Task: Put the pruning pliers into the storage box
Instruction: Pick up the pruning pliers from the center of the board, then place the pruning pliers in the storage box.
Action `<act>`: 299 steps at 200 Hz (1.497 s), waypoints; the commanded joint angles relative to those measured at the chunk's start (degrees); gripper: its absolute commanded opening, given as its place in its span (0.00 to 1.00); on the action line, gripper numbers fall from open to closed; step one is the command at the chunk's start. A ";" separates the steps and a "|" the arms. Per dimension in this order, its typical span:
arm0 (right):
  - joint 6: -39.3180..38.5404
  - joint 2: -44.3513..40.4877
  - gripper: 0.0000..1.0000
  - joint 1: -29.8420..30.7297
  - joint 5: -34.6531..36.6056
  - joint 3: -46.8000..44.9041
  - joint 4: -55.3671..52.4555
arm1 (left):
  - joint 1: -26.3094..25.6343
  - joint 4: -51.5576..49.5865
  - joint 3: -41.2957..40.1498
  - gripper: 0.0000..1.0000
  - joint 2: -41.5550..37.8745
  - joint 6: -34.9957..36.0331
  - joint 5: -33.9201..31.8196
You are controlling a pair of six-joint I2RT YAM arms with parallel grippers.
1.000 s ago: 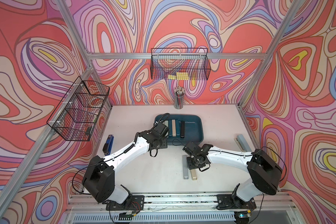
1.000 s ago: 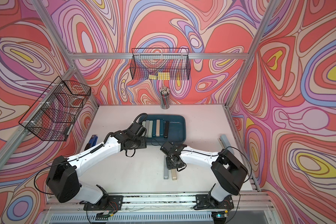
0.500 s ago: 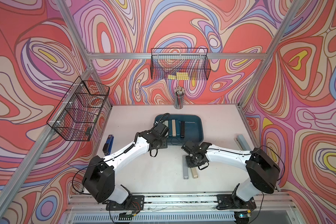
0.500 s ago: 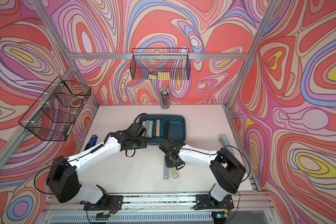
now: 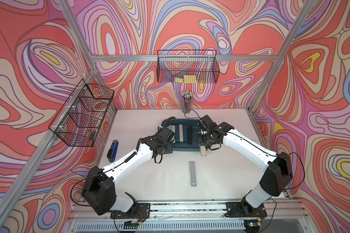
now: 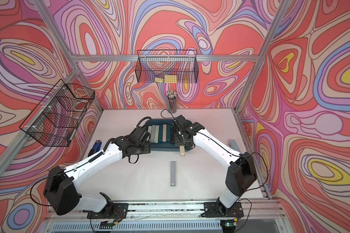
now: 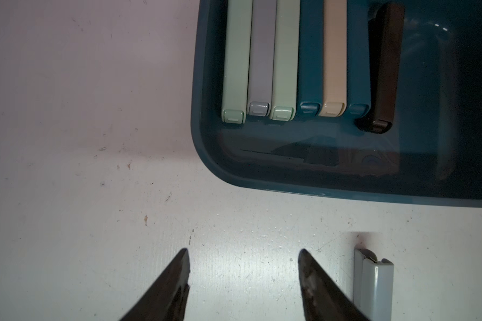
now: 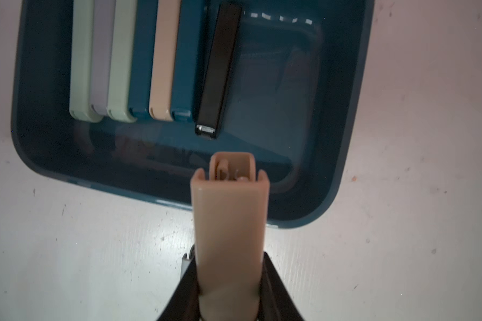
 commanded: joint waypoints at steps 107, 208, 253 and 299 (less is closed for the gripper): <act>-7.64 30.41 0.25 -11.41 -3.83 24.10 7.91 | 0.35 -3.41 0.55 0.63 -3.69 -0.39 -0.56; -6.45 42.06 0.25 -12.04 -6.43 33.74 7.59 | 0.35 -3.84 1.40 0.63 -2.39 -0.48 0.03; -5.17 45.13 0.25 -12.10 -8.31 36.21 8.17 | 0.31 -3.85 1.19 0.63 -2.43 -0.83 0.14; -3.42 46.75 0.26 -11.91 -10.86 36.92 9.21 | 0.35 -3.74 0.44 0.63 -2.71 -1.19 0.40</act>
